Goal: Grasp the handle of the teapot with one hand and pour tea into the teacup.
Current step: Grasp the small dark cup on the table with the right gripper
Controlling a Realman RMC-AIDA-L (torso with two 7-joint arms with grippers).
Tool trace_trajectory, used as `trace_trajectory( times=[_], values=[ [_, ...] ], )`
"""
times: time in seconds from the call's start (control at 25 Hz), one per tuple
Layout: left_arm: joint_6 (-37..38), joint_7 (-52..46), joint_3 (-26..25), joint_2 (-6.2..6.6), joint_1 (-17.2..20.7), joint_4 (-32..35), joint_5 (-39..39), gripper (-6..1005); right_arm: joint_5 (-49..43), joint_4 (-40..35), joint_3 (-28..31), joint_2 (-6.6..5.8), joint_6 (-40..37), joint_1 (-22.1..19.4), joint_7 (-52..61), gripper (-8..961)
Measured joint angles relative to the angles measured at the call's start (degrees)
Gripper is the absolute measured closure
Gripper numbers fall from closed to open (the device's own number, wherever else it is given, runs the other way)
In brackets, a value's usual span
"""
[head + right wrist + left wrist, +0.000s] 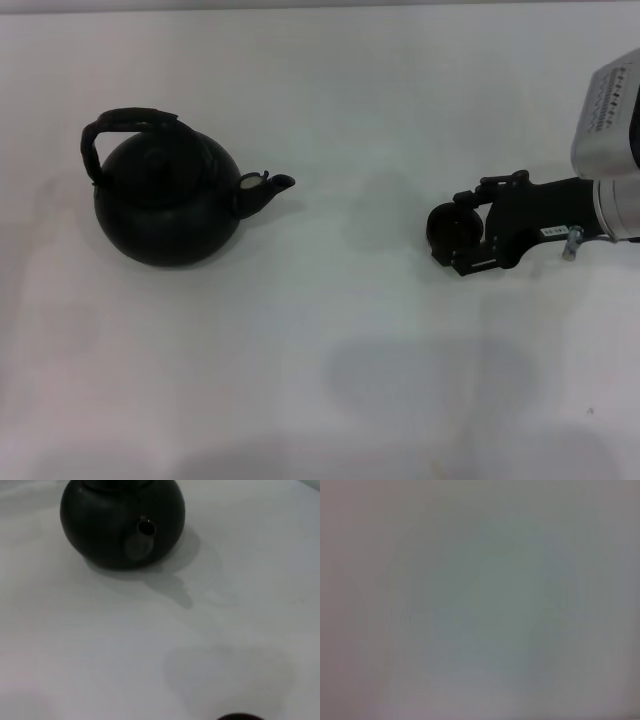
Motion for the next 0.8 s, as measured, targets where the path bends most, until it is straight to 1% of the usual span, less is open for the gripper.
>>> trace_trajectory(
  times=[0.36, 0.56, 0.8],
  values=[
    [0.2, 0.0, 0.0, 0.0, -0.2, -0.1, 0.0, 183, -0.1, 3.0, -0.1, 0.04, -0.4, 0.9, -1.6, 97],
    [0.2, 0.0, 0.0, 0.04, -0.4, -0.6, 0.1, 184, 0.3, 3.3, -0.1, 0.09, -1.0, 1.0, -2.1, 98],
    [0.2, 0.0, 0.0, 0.11, -0.4, -0.6, 0.1, 183, 0.6, 3.3, -0.1, 0.16, -1.6, 1.3, -2.4, 148]
  ],
)
